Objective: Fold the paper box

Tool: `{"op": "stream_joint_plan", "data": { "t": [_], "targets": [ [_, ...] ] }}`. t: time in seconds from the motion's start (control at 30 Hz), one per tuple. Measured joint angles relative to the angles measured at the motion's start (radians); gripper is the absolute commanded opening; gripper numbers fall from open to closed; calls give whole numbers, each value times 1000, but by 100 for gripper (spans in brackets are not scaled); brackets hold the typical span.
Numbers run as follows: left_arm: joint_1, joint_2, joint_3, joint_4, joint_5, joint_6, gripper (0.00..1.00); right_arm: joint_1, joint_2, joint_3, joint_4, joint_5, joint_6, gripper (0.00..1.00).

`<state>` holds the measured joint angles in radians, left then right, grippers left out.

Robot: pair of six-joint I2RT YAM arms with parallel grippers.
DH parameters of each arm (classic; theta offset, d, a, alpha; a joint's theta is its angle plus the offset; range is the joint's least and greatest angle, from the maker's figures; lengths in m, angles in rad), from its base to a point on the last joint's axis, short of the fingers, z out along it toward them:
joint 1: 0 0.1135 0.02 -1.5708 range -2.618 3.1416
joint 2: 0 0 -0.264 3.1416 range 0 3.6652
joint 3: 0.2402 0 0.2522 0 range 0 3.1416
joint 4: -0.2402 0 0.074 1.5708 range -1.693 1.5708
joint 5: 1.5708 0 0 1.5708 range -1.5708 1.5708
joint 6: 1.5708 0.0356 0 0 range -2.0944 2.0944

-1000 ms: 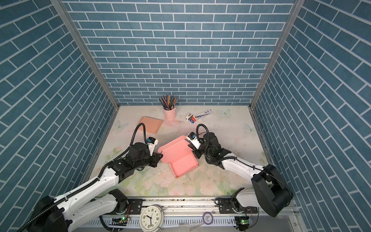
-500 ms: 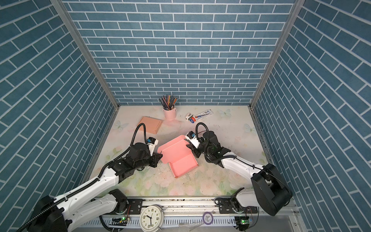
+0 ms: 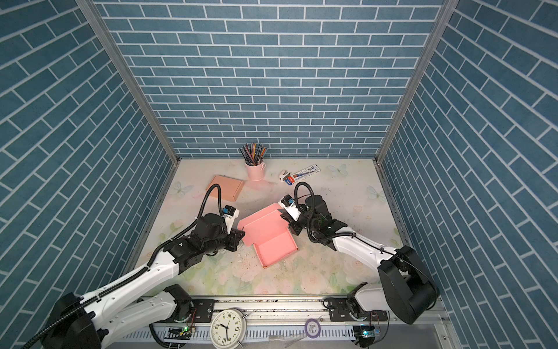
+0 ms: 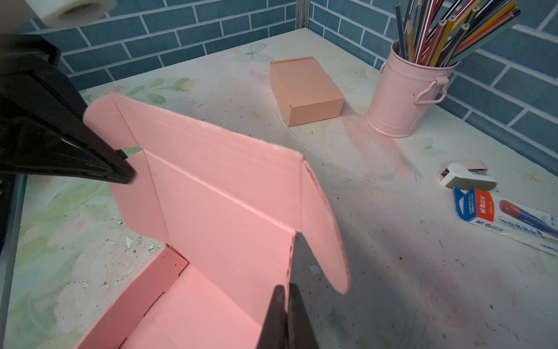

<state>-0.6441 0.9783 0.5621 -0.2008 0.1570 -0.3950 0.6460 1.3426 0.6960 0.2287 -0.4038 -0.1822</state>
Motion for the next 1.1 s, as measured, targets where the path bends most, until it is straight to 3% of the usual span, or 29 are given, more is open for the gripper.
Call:
{"op": "stream_joint_plan", "data": {
  "t": [0.2, 0.57, 0.8, 1.1],
  "targets": [
    [-2, 29, 34, -7, -35, 0, 4, 7, -10, 0, 5, 17, 18, 3],
    [3, 175, 142, 44, -116, 14, 3, 63, -33, -22, 70, 180, 118, 10],
    [3, 230, 159, 119, -142, 51, 3, 64, 6, -18, 66, 208, 156, 17],
    [5, 264, 154, 235, -181, 94, 3, 66, 42, 26, 35, 238, 186, 18]
  ]
}}
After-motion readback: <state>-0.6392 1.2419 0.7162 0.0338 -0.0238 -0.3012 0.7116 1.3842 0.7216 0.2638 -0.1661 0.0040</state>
